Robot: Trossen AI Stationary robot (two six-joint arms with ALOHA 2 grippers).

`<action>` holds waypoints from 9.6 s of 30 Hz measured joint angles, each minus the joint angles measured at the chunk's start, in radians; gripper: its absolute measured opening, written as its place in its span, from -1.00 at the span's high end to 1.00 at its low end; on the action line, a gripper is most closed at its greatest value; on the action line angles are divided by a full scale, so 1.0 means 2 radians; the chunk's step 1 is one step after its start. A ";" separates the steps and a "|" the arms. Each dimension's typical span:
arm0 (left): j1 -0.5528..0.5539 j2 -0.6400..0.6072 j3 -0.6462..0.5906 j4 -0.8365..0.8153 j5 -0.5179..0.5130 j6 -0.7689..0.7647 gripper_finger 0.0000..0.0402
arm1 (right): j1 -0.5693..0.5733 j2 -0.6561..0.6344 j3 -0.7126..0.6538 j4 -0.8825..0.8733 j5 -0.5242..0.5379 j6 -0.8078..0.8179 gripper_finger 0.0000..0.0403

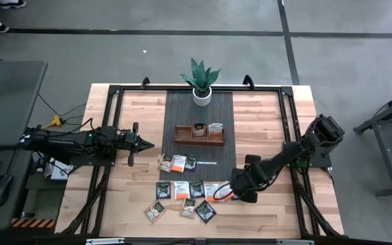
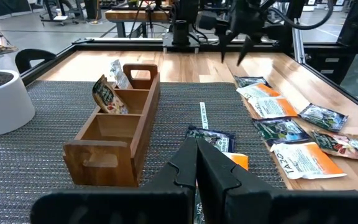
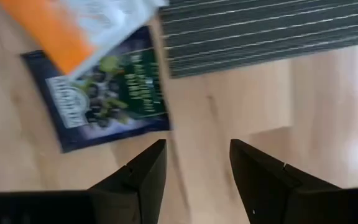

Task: Pick & Place Tea
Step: Put the violet tea bag into the left section of the wooden organizer

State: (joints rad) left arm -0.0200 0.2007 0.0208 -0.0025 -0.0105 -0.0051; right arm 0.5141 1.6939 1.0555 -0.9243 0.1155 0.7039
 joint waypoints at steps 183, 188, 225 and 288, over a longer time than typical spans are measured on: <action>0.000 0.000 0.000 0.000 0.000 0.000 1.00 | -0.237 0.270 0.329 0.169 0.359 -0.412 0.72; 0.000 0.000 0.000 0.000 0.000 0.000 1.00 | -0.237 0.270 0.329 0.169 0.356 -0.421 0.46; 0.000 0.000 0.000 0.000 0.000 0.000 1.00 | -0.198 0.230 0.329 0.094 0.146 -0.343 0.23; 0.000 0.000 0.000 0.000 0.000 0.000 1.00 | -0.218 0.307 0.331 0.078 -0.002 -0.229 0.04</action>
State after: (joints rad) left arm -0.0197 0.2005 0.0209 -0.0025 -0.0105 -0.0052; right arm 0.0772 2.3078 1.7176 -0.7678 0.1115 0.2459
